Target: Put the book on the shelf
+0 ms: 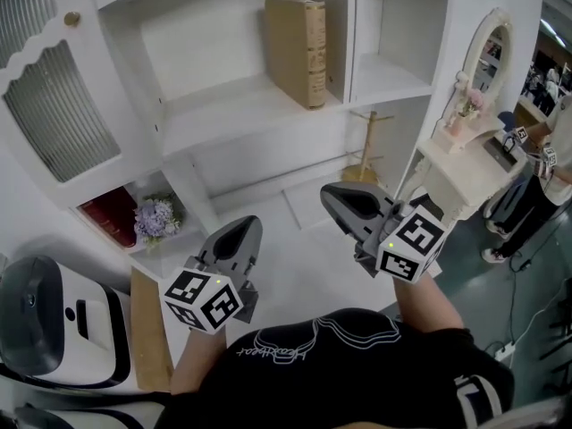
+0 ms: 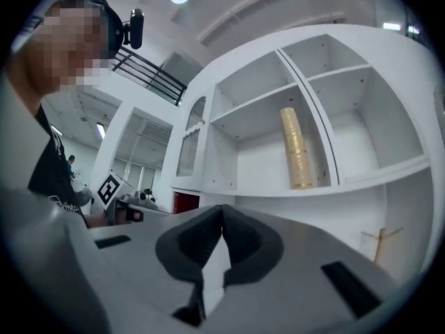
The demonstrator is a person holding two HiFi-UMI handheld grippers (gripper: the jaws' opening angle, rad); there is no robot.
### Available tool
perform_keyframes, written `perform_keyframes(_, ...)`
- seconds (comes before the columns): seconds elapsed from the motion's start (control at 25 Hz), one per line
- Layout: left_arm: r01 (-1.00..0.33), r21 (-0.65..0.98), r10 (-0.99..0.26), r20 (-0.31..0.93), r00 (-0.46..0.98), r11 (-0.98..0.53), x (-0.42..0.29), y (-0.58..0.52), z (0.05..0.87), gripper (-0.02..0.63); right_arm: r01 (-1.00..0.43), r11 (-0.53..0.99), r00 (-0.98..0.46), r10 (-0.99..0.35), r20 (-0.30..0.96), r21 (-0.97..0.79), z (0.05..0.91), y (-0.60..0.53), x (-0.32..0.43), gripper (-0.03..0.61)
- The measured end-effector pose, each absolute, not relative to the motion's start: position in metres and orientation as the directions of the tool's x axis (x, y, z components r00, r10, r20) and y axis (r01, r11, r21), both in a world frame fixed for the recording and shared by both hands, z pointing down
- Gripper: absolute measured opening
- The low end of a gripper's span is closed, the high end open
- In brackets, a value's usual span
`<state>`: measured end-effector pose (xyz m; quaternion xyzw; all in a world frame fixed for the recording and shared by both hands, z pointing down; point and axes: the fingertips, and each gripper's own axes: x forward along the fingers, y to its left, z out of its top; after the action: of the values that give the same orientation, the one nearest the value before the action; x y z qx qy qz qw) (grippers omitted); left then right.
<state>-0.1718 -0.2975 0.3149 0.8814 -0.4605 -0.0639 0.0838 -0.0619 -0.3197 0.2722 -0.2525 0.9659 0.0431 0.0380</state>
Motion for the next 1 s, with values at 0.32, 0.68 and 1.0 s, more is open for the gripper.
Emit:
perform_keyframes(0.32,-0.818,0.215,-0.841,-0.031,0.54,-0.533,-0.168,-0.295,0.321,0.005,-0.437,0.899,-0.898,-0.438,-0.03,-0.032,0.338,-0.304,-0.062,0.006)
perform_keyframes(0.68,-0.812,0.23,-0.835,-0.008,0.55,-0.537,-0.161,-0.292,0.328,0.005,-0.449,0.89,-0.891,-0.453,-0.031,-0.078,0.341,-0.308,-0.055,0.006)
perform_keyframes(1.0,-0.817,0.235,-0.84,0.006,0.543,-0.527,-0.168,-0.293,0.333,0.005,-0.456,0.88,-0.886,-0.463,-0.024,-0.133,0.343,-0.321,-0.05,0.006)
